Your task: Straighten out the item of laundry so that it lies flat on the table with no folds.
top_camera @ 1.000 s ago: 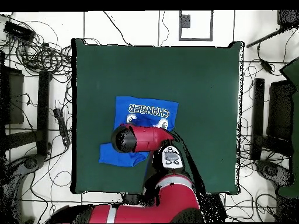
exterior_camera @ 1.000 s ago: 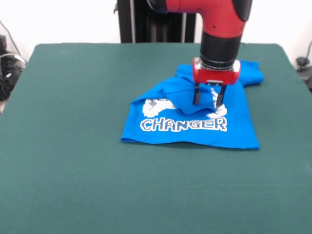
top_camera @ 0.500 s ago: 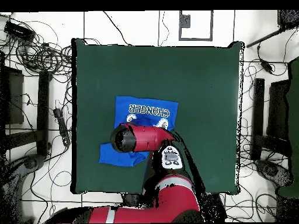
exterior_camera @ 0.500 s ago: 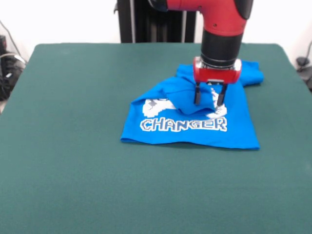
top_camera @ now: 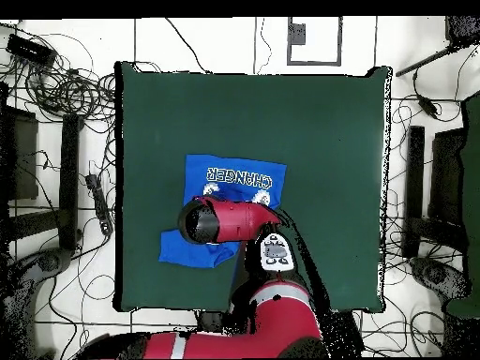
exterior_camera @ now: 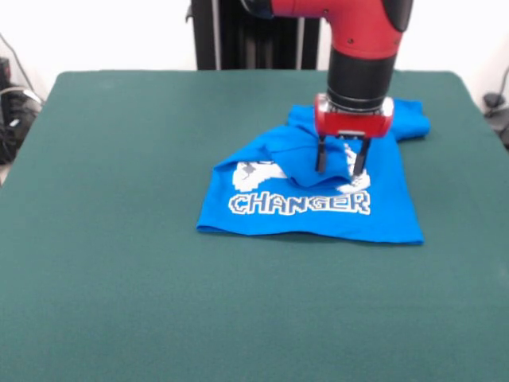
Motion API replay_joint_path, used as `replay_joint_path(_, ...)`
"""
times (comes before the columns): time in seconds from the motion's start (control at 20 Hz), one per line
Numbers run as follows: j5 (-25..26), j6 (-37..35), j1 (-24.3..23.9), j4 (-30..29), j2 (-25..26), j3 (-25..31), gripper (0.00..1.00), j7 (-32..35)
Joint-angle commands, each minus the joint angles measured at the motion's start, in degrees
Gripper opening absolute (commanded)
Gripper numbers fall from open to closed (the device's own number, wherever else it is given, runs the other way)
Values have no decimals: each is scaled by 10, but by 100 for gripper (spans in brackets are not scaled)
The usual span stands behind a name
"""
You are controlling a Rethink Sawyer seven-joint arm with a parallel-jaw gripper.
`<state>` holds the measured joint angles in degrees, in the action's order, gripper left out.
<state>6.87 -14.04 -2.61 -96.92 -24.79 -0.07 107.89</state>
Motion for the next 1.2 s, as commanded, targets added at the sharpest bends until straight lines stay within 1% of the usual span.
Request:
replay_joint_path(0.05, 23, 13, -6, 34, 26, 55, 100, 24)
replay_joint_path(0.45, 38, 14, -22, 45, 34, 58, 100, 12)
replay_joint_path(0.8, 49, 17, -26, 49, 42, 61, 100, 20)
replay_joint_path(1.2, 55, 20, -31, 43, 37, 63, 100, 20)
